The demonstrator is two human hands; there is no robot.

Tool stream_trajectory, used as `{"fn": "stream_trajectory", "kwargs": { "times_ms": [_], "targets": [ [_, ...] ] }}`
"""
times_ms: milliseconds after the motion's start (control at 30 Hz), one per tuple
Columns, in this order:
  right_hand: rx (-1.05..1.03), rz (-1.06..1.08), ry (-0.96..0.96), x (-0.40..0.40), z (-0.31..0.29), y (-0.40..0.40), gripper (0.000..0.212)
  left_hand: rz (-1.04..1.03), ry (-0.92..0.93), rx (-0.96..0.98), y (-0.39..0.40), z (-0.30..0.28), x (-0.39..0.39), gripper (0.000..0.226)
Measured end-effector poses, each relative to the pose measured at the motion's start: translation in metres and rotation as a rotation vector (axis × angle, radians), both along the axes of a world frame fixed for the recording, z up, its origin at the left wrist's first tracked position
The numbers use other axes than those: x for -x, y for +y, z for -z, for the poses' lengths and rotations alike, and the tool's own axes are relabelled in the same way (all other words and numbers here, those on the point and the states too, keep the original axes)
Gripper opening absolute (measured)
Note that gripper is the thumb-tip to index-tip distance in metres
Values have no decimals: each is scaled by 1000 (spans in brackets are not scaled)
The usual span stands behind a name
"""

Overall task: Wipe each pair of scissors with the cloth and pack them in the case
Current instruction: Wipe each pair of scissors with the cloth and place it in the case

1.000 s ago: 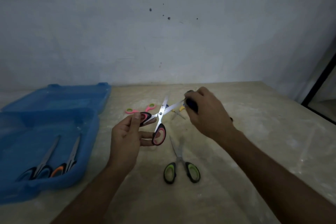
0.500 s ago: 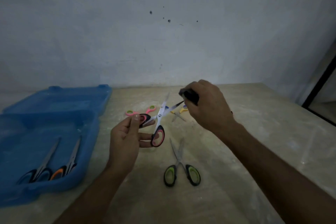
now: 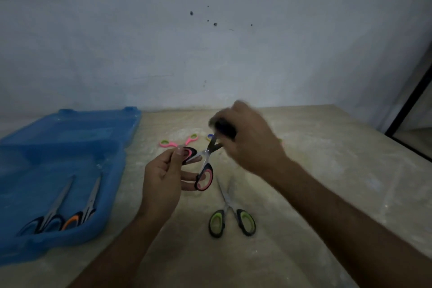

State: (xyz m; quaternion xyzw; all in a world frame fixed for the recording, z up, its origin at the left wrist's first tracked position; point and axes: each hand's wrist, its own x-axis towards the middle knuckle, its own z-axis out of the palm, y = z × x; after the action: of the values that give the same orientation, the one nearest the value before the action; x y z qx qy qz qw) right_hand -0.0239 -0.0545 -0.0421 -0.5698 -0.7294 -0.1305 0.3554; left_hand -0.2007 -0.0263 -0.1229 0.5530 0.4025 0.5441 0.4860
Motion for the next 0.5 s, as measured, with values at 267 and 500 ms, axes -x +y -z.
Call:
{"fn": "stream_trajectory", "kwargs": {
  "times_ms": [267, 500],
  "targets": [
    [19, 227, 58, -36, 4, 26, 17, 38, -4, 8, -2, 3, -1, 29],
    [127, -128, -147, 30, 34, -20, 26, 53, -71, 11, -3, 2, -1, 30]
  ]
}}
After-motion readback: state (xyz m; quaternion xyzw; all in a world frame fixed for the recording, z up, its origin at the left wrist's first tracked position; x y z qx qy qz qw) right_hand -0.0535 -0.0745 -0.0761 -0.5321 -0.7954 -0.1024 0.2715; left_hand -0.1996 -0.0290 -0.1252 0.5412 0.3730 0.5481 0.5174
